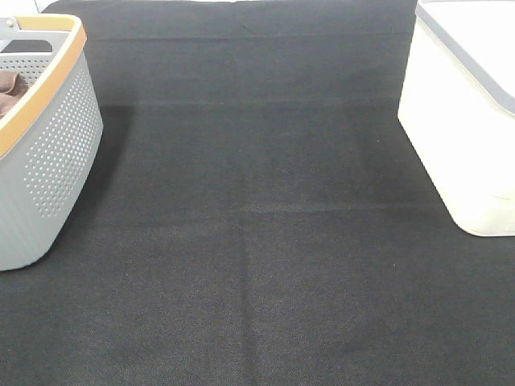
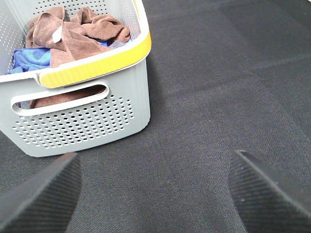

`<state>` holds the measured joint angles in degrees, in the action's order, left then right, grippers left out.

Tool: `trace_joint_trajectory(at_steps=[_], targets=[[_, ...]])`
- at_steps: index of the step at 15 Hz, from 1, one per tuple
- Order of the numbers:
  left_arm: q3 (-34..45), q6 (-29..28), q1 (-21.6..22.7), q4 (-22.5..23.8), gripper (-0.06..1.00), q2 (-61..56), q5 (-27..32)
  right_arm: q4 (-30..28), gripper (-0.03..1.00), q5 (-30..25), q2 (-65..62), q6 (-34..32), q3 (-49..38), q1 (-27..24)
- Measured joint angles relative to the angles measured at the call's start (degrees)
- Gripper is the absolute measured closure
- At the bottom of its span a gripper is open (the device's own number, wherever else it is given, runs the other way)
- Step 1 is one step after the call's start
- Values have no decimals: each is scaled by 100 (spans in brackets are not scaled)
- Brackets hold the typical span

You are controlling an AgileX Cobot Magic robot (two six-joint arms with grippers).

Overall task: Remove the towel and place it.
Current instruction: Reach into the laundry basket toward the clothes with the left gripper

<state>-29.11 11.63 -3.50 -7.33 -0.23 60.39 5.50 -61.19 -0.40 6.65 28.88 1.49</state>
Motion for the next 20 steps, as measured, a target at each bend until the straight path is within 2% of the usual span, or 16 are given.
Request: trace_joint_trajectory(at_steps=[20], targets=[[0,0,0,0,15,0,0,0,24,0,0,0,0,0]])
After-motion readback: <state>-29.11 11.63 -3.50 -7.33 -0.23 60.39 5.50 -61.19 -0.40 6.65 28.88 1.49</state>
